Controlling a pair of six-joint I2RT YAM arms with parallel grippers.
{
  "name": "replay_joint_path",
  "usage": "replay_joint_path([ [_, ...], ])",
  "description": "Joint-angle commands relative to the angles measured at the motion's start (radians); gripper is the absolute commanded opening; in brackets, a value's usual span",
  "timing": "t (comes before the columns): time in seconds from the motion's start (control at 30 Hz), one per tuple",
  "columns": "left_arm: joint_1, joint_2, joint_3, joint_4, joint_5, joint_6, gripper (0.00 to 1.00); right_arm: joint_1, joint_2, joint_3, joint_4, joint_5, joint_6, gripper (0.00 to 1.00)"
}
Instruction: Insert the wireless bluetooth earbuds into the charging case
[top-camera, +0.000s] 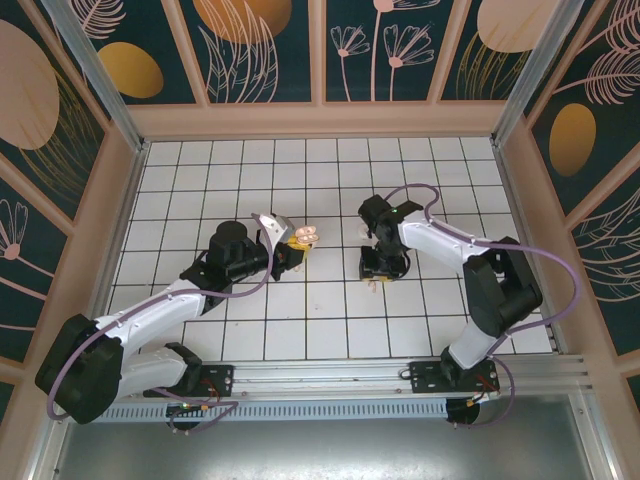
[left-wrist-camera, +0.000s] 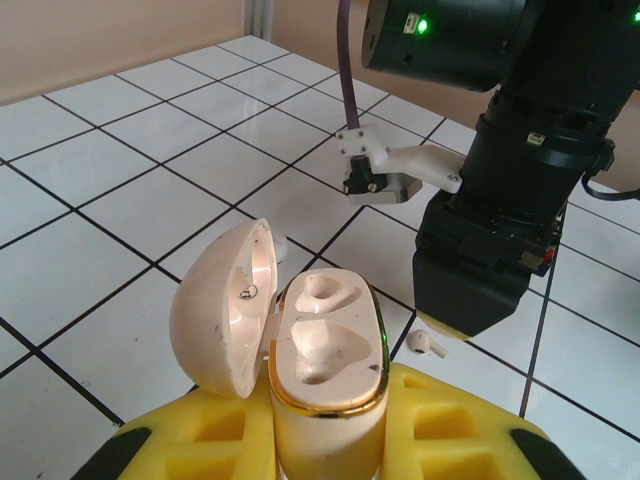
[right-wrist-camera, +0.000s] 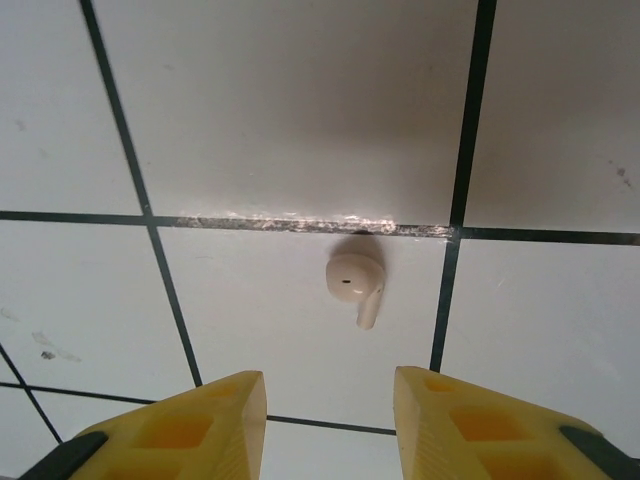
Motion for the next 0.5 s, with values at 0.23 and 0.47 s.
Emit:
replay_joint_path([
  [0.23,0.003,0.001,0.032,0.009,0.017,0.013,0.19,-0.008,0.082,-0.004,0.021,0.03,0.006,0.35],
  [0.47,0.004,0.0,0.035,0.001,0.017,0.015,0.19,-0.009,0.11,-0.01,0.051,0.029,-0.019,0.35],
])
